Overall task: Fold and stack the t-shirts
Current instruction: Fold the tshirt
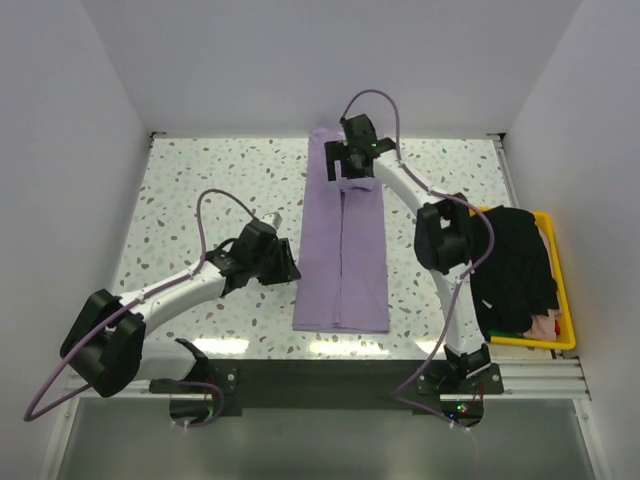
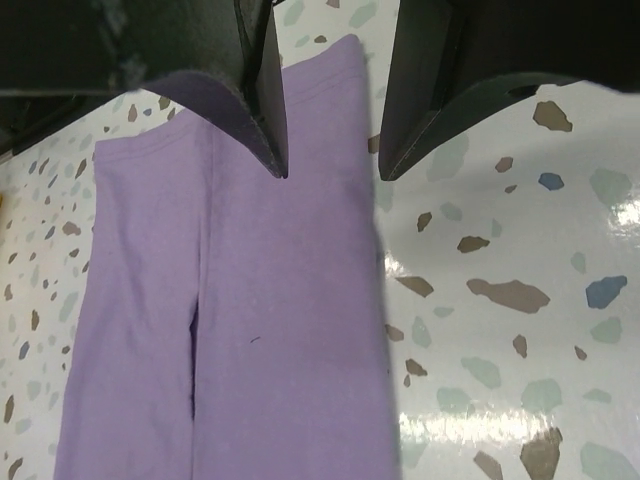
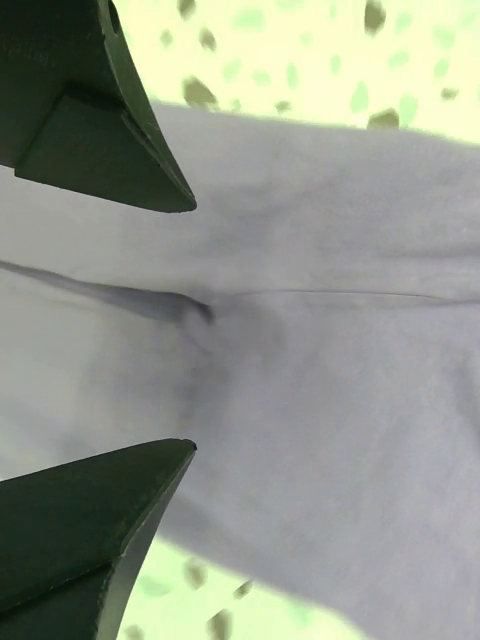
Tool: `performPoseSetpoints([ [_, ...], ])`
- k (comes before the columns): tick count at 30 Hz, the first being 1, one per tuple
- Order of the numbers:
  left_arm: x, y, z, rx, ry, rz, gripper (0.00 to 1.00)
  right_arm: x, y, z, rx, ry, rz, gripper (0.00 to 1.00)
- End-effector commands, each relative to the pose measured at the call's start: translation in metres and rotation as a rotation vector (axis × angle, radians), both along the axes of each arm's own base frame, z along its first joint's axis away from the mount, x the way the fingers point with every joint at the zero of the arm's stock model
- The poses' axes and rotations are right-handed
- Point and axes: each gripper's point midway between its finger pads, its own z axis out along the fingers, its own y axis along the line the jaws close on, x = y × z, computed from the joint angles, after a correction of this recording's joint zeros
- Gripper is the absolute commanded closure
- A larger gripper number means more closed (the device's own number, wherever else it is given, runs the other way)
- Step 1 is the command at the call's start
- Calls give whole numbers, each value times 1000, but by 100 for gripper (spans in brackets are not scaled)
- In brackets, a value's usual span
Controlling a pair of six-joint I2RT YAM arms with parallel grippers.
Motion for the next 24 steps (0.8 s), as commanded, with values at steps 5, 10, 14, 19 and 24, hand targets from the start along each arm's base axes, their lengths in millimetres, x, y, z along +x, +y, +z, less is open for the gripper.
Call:
performPoseSetpoints([
  [5, -24, 1, -16, -28, 40, -71, 54, -115, -23, 86, 268, 43, -176, 12],
  [10, -39, 5, -24, -25, 76, -101, 55, -230, -48, 46, 361, 149, -207, 30],
  [14, -57, 6, -38, -30, 135, -129, 57, -296, -62, 19, 388, 245, -194, 42],
  [19, -82, -2, -53, -18, 195, -179, 57, -354, -76, -12, 407, 365, -196, 49],
  [24, -101, 1, -65, -3, 240, -176, 57, -378, -83, -27, 396, 439, -203, 51],
])
